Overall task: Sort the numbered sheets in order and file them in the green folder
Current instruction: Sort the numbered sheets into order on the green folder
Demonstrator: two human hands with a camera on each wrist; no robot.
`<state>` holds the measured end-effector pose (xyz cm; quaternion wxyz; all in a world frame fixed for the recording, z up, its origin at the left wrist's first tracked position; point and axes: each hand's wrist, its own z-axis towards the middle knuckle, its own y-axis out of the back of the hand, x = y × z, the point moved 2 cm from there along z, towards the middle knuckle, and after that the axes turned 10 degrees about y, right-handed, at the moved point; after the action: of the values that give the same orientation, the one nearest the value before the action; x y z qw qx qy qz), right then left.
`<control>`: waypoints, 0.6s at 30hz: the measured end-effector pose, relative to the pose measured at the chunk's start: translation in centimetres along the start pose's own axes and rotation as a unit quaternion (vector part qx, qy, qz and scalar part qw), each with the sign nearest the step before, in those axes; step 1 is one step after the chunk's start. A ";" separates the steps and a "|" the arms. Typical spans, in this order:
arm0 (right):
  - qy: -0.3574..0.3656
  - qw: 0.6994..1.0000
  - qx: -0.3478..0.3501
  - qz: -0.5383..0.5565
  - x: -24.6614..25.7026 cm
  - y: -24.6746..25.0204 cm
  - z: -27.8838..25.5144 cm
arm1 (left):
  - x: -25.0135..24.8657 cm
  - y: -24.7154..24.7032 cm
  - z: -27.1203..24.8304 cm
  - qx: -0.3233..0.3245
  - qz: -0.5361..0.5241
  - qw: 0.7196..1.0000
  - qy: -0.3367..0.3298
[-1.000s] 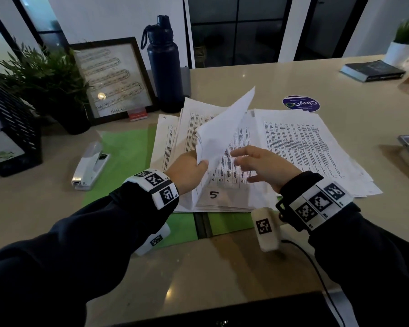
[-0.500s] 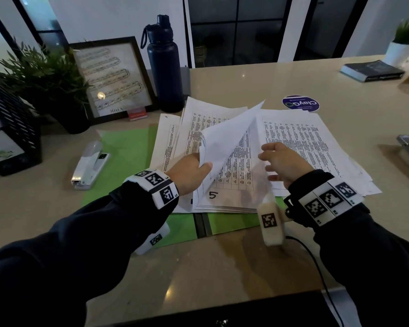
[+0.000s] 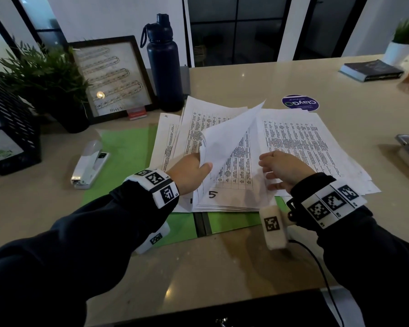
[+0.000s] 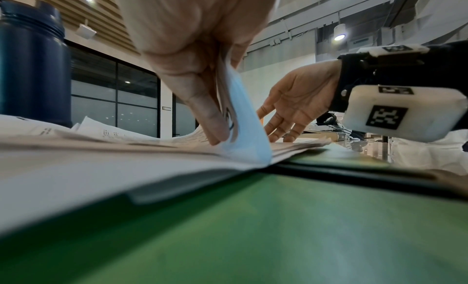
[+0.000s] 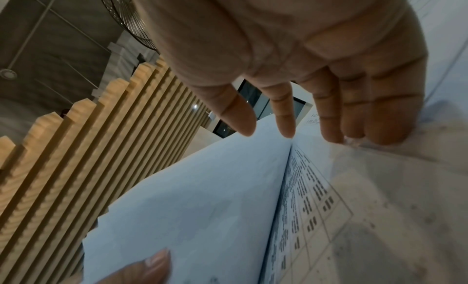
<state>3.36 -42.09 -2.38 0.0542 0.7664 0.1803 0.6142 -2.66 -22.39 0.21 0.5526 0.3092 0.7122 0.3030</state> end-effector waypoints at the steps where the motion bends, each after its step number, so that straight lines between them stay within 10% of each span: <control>1: -0.001 1.000 0.000 0.003 0.0 0.0 -0.1 | 0.0 0.0 0.0 0.001 0.000 1.000 -0.001; 10: -0.022 0.999 0.037 -0.011 0.0 -0.2 -0.6 | 0.2 -0.2 0.3 0.002 0.004 1.000 -0.007; 14: 0.049 0.988 0.134 -0.067 0.9 -1.7 -1.3 | 0.3 -0.2 0.1 0.004 0.002 1.000 -0.005; 18: 0.123 0.989 0.080 0.035 2.4 -2.5 -1.1 | 0.2 -0.1 0.1 0.012 -0.011 1.000 -0.003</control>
<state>2.17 -39.09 -0.70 -0.0514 0.6924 0.2078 0.6891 -2.63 -22.29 -0.07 0.5543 0.3085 0.7176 0.2875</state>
